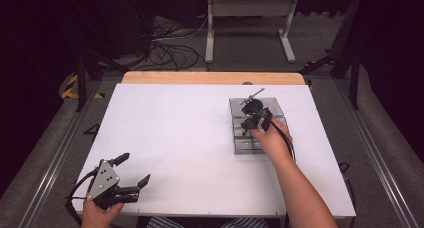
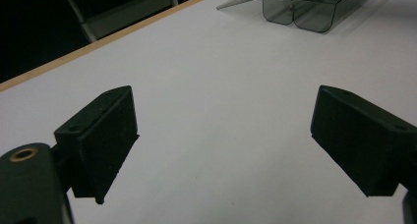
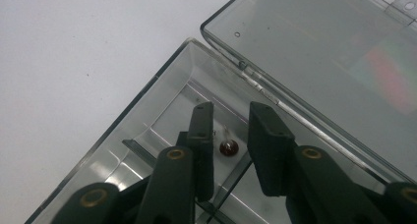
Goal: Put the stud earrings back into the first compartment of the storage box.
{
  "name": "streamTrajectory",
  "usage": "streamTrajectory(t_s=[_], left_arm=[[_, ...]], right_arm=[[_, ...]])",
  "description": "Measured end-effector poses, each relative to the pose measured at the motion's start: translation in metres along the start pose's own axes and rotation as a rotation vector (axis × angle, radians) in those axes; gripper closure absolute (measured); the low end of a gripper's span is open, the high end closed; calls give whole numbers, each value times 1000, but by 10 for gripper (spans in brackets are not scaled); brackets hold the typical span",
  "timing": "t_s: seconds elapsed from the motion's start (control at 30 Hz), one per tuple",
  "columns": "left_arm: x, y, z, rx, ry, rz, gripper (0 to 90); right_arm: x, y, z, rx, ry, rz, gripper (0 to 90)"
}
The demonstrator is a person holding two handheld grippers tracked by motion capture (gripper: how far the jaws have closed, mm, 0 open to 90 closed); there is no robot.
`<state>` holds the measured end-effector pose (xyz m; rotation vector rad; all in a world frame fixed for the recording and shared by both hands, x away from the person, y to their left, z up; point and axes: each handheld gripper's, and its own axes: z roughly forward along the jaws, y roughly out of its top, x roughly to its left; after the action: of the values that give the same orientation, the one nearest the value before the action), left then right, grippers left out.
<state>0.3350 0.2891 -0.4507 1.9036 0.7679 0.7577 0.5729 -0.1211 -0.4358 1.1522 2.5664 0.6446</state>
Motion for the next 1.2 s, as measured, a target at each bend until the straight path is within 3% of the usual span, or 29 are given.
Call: streamTrajectory(t_s=[0.17, 0.5, 0.77, 0.97, 1.2], left_arm=[[0, 0, 0, -1, 2, 2, 110], [-1, 0, 1, 2, 2, 1, 110], [-1, 0, 1, 2, 3, -7, 108], [-1, 0, 1, 2, 6, 0, 107], [-1, 0, 1, 3, 4, -3, 107]], right_arm=[[0, -1, -7, -32, 18, 4, 621], [9, -8, -44, -199, 45, -10, 269], [21, -17, -71, -299, 65, -54, 170], [33, -27, -91, -366, 61, -115, 91], [48, -57, -113, -460, 83, -171, 19]])
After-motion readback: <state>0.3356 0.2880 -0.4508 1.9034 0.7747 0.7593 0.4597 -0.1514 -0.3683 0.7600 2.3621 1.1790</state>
